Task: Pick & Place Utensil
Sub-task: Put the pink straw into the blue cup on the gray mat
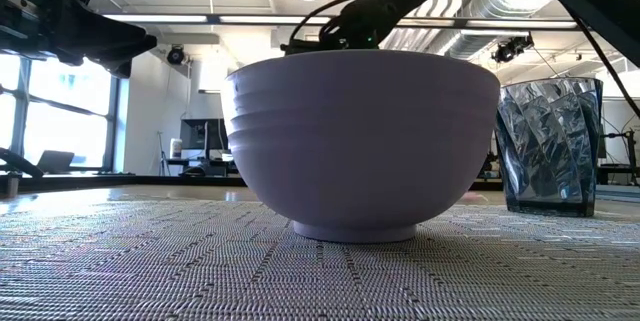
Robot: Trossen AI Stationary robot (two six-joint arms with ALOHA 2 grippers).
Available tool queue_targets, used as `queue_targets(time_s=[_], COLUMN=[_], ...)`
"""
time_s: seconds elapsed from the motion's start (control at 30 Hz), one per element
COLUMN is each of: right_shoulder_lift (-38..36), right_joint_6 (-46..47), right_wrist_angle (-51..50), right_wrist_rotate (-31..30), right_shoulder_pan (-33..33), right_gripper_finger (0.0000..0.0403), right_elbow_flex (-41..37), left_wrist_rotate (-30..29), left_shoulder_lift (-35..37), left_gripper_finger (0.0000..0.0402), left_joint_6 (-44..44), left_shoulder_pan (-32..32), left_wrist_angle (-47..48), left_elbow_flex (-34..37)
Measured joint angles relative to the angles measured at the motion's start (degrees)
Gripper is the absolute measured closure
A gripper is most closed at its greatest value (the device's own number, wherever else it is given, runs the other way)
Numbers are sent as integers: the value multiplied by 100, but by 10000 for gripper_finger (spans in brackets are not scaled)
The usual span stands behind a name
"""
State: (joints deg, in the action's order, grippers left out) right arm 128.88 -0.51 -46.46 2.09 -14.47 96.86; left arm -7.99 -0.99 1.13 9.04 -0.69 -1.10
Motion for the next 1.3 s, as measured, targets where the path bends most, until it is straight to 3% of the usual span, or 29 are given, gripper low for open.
queue_targets(time_s=[0.17,0.37,0.6,0.7,1.0,1.3], right_shoulder_lift=[-3,-246,-1343,-2147,-5499,-8494], right_joint_6=[2,-1,-85,32,542,653], right_wrist_angle=[37,50,233,717,2913,4369], right_wrist_rotate=[-134,-385,-401,-476,-606,224], right_shoulder_pan=[1,-3,30,96,563,999], right_gripper_finger=[398,399,401,401,401,401], right_elbow_flex=[-6,-53,-373,-1039,-3706,-5500], left_wrist_rotate=[2,0,2,0,0,2], left_shoulder_lift=[2,0,2,2,2,2], left_gripper_finger=[300,300,300,300,300,300], left_joint_6=[0,0,0,0,0,0], left_shoulder_pan=[0,-2,-2,0,-2,-2], left_wrist_angle=[0,0,0,0,0,0], left_elbow_flex=[0,0,0,0,0,0])
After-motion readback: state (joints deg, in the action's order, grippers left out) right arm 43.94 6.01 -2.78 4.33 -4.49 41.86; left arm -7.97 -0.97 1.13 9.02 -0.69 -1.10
